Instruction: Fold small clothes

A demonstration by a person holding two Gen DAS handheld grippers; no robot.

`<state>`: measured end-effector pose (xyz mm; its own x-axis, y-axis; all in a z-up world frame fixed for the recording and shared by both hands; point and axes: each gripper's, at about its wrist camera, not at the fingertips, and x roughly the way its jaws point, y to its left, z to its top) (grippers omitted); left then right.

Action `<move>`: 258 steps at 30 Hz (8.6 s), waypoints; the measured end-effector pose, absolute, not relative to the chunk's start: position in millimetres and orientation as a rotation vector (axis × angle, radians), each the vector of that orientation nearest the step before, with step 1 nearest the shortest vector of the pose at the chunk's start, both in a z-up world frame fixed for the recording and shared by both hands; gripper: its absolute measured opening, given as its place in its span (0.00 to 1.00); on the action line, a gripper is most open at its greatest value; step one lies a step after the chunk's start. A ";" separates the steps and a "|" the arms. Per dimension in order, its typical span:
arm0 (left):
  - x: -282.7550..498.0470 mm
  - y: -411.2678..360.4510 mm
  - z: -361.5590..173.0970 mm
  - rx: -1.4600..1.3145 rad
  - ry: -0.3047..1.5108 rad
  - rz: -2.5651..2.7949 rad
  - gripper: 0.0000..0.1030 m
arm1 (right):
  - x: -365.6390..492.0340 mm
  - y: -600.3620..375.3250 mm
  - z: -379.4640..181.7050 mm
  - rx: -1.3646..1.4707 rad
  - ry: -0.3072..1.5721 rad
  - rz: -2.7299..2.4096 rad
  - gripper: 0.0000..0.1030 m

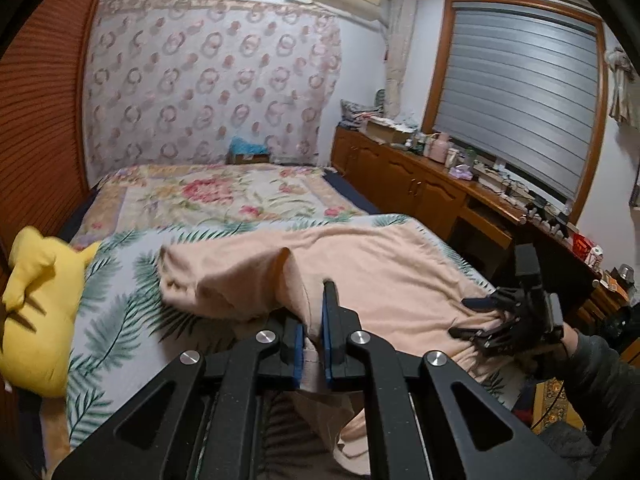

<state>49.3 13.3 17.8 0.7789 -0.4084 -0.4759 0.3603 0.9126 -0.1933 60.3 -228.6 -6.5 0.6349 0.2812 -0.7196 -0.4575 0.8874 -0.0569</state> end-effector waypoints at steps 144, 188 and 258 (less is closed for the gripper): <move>72.0 15.9 -36.7 -0.076 0.640 -0.295 0.78 | 172.0 -122.6 -31.2 -0.401 0.850 0.697 0.54; 63.4 -35.3 -54.6 -0.044 0.700 -0.405 0.78 | 190.4 -268.7 21.2 -0.277 0.702 0.239 0.51; 18.4 -99.4 -71.7 0.049 0.888 -0.711 0.08 | 35.2 -303.3 -81.1 -0.058 0.814 0.411 0.06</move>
